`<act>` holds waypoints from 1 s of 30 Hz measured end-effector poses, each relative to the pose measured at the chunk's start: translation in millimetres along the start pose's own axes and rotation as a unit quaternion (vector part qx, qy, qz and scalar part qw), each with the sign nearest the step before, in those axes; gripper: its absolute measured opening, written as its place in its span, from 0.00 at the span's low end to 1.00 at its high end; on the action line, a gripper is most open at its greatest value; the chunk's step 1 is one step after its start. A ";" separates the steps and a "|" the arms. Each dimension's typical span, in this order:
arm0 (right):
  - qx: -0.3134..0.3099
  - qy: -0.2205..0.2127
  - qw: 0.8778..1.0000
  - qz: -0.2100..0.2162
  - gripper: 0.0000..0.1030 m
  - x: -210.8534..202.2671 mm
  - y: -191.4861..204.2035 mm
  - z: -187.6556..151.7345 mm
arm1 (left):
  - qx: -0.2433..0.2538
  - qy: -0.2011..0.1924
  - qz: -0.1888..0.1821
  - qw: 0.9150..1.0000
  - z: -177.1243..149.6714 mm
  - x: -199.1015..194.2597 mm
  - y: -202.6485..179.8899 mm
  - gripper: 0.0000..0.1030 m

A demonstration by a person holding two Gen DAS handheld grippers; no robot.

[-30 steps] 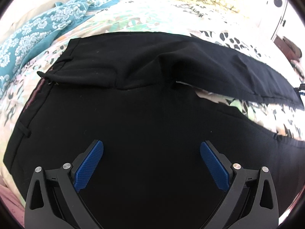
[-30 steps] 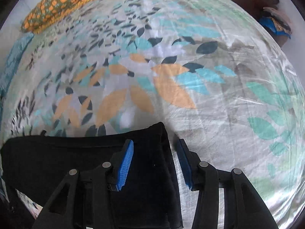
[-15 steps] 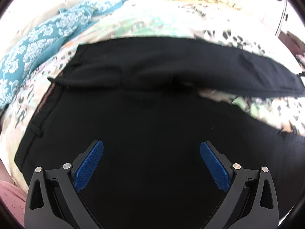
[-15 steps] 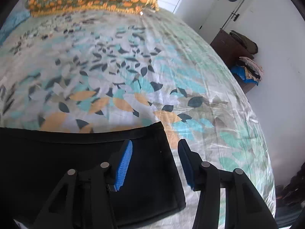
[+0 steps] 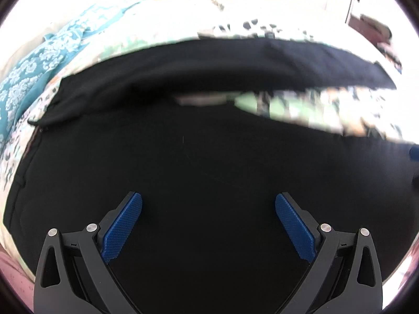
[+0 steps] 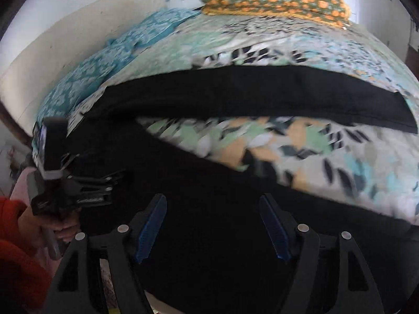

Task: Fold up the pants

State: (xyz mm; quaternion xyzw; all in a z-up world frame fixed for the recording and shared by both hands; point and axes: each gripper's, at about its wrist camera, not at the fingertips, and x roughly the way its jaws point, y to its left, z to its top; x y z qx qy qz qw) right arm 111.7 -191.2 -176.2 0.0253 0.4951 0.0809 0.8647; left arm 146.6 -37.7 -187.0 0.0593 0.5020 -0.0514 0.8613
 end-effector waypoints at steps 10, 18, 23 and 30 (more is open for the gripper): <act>-0.049 0.032 0.998 -0.035 0.84 35.5 20.9 -34.3 | -0.019 0.017 0.000 1.000 -11.3 -3.3 26.1 1.00; -0.062 0.014 0.997 -0.040 1.00 39.6 27.3 -40.9 | -0.006 0.011 0.012 1.000 -12.2 0.0 23.0 1.00; -0.060 0.011 0.998 -0.033 1.00 39.3 24.1 -39.8 | -0.003 0.012 0.014 1.000 -10.8 2.6 21.4 1.00; -0.059 0.004 0.998 -0.034 1.00 37.9 25.6 -43.0 | -0.002 0.012 0.015 1.000 -10.3 3.4 21.2 1.00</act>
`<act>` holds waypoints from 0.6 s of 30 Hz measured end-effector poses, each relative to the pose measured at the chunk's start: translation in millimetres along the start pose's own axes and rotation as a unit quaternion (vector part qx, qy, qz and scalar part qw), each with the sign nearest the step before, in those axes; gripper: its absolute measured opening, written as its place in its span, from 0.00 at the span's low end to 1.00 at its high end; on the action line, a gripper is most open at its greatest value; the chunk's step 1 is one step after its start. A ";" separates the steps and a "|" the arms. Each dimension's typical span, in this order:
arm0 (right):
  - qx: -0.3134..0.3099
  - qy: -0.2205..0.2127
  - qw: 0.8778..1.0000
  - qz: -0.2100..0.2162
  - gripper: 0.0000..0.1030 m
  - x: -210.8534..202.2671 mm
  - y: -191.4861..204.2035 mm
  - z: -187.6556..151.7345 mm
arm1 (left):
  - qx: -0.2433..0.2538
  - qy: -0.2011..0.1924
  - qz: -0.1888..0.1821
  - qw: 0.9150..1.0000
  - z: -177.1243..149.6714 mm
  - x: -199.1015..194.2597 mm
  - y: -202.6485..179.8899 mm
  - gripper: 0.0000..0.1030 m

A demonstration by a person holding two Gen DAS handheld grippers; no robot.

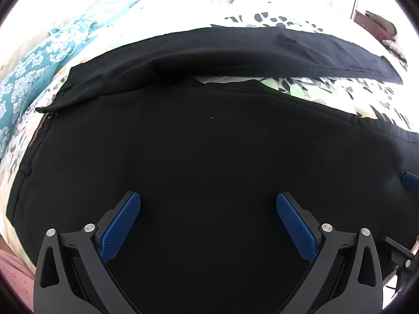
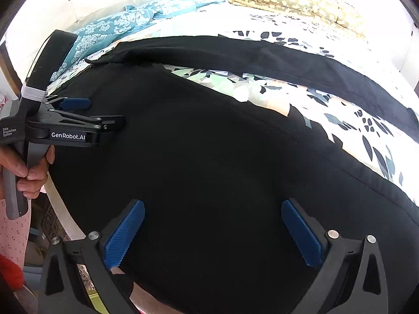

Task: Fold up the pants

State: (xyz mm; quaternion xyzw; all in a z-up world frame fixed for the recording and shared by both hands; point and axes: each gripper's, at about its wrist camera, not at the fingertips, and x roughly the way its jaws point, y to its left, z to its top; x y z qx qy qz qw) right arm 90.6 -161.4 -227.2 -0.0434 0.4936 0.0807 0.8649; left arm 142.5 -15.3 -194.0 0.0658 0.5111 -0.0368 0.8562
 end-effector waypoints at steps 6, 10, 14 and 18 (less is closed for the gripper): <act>0.001 -0.003 1.000 -0.002 1.00 -0.2 -0.5 -0.8 | 0.001 -0.001 0.000 1.000 0.9 0.3 0.7 1.00; 0.004 0.007 1.000 -0.004 1.00 -1.1 -0.5 1.7 | 0.001 0.001 -0.001 1.000 2.0 0.2 0.9 1.00; 0.014 0.027 1.000 -0.006 1.00 -6.5 -2.7 4.2 | 0.002 0.003 -0.002 1.000 2.5 0.4 1.3 1.00; 0.069 0.030 0.997 -0.004 1.00 -20.3 -23.1 1.0 | 0.002 0.005 -0.003 1.000 2.9 0.2 1.9 1.00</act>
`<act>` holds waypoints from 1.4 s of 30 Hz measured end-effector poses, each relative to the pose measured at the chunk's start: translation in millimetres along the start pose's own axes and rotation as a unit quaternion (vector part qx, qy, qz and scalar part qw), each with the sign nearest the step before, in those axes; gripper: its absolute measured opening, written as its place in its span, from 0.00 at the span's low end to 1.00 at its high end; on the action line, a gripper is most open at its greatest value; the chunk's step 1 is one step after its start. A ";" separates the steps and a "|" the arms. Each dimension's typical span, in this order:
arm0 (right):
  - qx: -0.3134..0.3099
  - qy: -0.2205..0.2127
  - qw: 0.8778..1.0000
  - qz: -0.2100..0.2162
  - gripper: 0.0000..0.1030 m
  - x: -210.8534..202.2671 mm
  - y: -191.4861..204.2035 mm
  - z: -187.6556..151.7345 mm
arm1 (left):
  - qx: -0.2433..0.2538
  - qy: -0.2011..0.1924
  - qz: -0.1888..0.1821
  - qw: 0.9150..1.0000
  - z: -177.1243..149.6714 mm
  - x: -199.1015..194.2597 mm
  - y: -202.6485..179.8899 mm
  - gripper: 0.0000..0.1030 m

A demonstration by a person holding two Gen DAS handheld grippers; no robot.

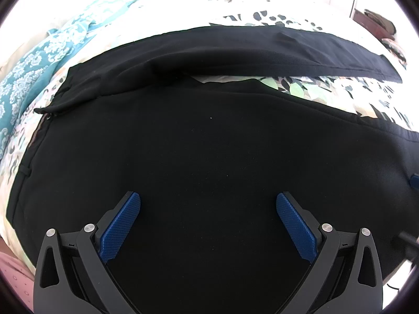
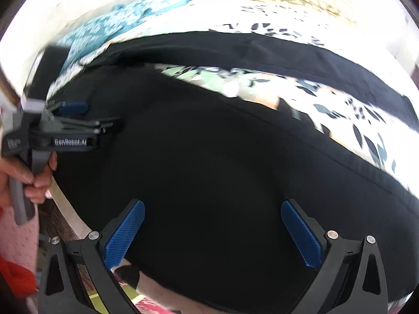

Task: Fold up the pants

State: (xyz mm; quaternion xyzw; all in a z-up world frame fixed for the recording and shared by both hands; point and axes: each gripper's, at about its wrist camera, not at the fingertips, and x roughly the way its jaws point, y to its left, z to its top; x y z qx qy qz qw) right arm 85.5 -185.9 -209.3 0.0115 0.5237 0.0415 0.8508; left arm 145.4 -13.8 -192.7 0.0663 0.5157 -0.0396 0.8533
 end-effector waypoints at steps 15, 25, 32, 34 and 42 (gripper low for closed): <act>0.402 -0.018 0.891 -0.212 1.00 -82.2 -261.1 -75.7 | 0.000 0.003 -0.001 1.000 1.5 1.2 -0.4 1.00; 0.428 -0.147 0.860 -0.236 1.00 -126.8 -253.2 -61.9 | -0.057 -0.020 0.015 0.998 9.8 -23.4 34.2 0.99; 0.330 -0.139 0.908 -0.216 1.00 -108.8 -209.5 -25.3 | -0.199 -0.022 0.094 0.975 13.9 -23.5 129.4 0.99; 0.328 -0.134 0.913 -0.203 1.00 -101.5 -203.1 -22.7 | -0.253 -0.007 0.101 0.962 6.7 -18.6 151.9 0.99; 0.302 -0.137 0.928 -0.170 1.00 -86.7 -188.6 -11.5 | -0.249 -0.026 0.090 0.964 3.9 -28.1 145.2 0.99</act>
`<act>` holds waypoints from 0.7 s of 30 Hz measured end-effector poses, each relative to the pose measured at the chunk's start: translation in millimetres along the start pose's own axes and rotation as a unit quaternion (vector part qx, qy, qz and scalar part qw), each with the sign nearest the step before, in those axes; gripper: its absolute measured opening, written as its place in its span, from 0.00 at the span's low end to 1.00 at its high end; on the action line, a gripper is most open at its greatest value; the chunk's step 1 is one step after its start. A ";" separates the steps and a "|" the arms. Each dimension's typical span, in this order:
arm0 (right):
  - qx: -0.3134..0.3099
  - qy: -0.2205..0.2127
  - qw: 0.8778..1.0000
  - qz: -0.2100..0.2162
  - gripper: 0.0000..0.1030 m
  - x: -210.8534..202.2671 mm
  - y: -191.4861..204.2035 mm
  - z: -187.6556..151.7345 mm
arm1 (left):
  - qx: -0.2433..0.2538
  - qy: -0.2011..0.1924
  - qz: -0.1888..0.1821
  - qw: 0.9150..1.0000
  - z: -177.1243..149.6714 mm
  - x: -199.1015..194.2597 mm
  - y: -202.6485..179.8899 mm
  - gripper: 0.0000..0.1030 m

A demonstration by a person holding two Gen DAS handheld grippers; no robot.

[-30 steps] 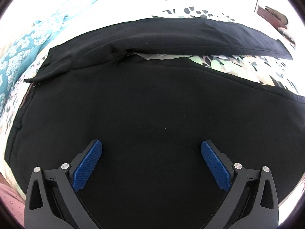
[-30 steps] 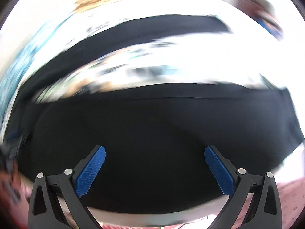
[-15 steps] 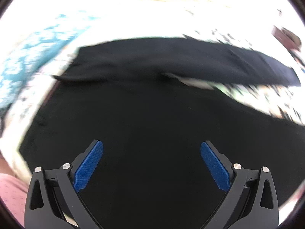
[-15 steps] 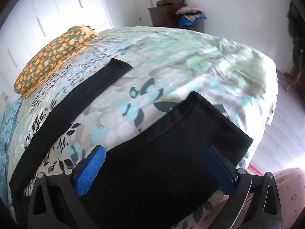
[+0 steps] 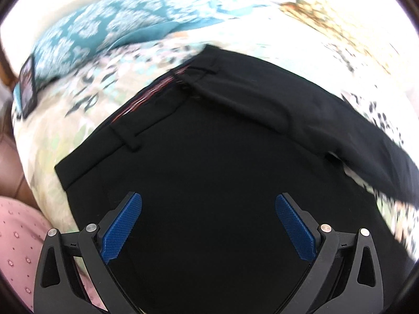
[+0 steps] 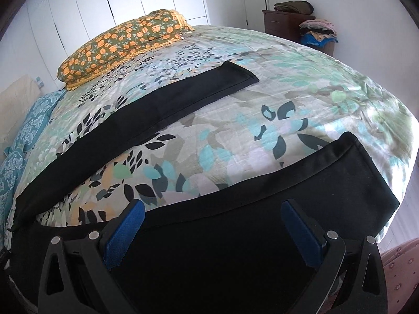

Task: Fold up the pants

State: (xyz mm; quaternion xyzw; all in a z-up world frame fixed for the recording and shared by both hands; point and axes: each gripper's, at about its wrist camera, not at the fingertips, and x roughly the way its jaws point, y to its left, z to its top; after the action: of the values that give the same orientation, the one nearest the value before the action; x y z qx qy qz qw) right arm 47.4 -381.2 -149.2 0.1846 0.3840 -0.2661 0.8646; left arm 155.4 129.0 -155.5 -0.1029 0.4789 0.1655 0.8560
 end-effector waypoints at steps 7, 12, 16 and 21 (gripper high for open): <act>-0.046 0.002 0.997 0.063 1.00 -1.4 24.0 -5.6 | 0.088 -0.025 -0.053 0.994 -1.4 -17.2 -56.1 0.99; -0.056 0.011 0.994 0.097 1.00 0.7 35.3 -4.3 | 0.113 -0.043 -0.038 0.992 22.8 -5.5 -78.5 0.99; -0.031 0.025 0.992 0.121 1.00 7.6 27.1 9.9 | 0.106 -0.020 0.002 0.994 27.2 31.1 -68.6 0.99; 0.008 0.059 0.986 0.157 1.00 35.7 -2.4 50.8 | 0.080 -0.020 -0.042 0.996 14.1 51.1 -43.3 1.00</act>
State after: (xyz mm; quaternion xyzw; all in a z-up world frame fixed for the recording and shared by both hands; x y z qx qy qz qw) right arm 94.8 -421.1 -144.4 0.2651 0.3987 -0.1182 0.8699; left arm 207.9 103.1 -191.0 -0.0508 0.4686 0.0925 0.8771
